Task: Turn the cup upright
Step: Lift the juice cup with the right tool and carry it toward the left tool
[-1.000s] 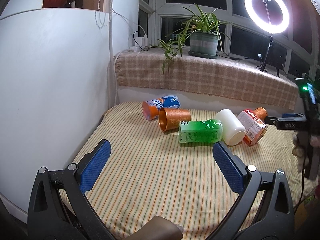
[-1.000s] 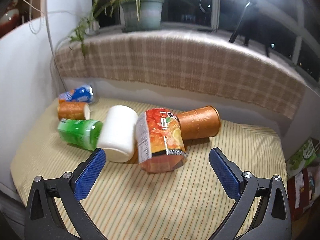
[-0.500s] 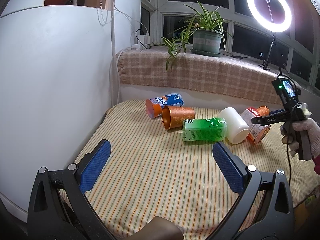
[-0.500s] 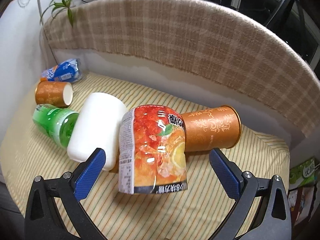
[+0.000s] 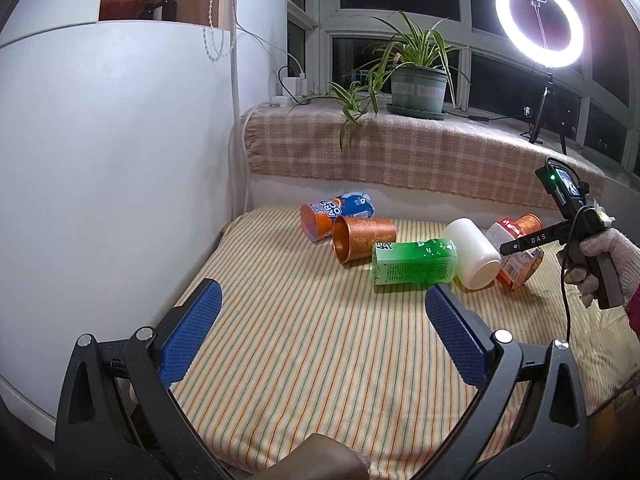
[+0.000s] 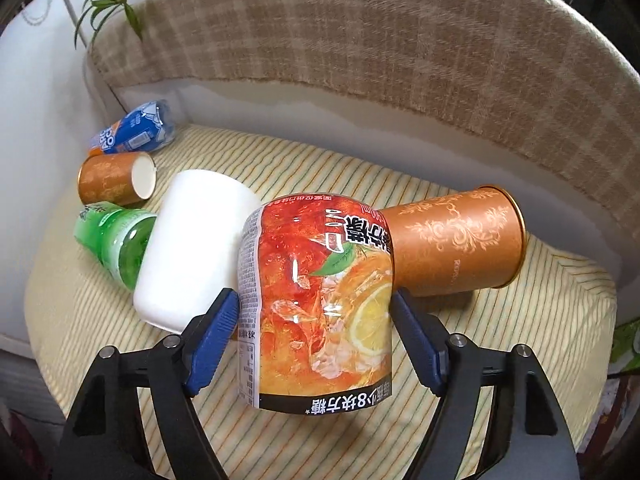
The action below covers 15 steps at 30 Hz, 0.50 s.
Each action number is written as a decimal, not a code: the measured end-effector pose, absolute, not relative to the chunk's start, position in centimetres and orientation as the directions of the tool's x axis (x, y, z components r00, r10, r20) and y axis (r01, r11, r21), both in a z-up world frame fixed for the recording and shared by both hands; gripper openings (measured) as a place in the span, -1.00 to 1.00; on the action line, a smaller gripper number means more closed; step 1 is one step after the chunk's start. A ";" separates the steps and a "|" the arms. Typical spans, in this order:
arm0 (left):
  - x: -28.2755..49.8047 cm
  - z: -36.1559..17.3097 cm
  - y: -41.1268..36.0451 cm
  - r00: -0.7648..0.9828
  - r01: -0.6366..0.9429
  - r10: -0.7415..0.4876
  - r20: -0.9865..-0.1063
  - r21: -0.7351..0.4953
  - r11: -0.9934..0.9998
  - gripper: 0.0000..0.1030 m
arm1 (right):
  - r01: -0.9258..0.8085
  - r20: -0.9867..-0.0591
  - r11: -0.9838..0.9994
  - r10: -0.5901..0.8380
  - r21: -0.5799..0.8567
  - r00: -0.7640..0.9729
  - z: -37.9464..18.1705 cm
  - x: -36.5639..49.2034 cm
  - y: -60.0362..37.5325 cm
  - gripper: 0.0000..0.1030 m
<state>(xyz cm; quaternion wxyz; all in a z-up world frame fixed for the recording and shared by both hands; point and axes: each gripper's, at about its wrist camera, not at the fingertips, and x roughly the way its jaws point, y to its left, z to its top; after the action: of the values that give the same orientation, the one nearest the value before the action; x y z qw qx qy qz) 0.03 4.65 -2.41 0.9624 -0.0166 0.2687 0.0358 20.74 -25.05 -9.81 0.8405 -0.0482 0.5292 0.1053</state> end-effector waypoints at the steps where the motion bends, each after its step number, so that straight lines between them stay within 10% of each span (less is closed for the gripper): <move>1: 0.0 -2.4 4.6 0.853 -0.078 0.061 -0.518 -0.011 0.997 1.00 | -0.236 -0.900 0.972 0.123 0.024 0.417 -9.8 20.7 -24.9 0.51; 15: -0.1 -2.0 3.8 0.858 -0.056 0.061 -0.511 0.025 0.998 1.00 | -0.280 -0.877 0.960 0.122 -0.015 0.464 -8.0 18.0 -25.2 0.48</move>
<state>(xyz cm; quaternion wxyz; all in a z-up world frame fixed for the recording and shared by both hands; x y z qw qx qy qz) -0.11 3.77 -2.04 0.9637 0.0047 0.2651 0.0303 17.97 -25.19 -8.03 0.8520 -0.0784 0.5041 0.1180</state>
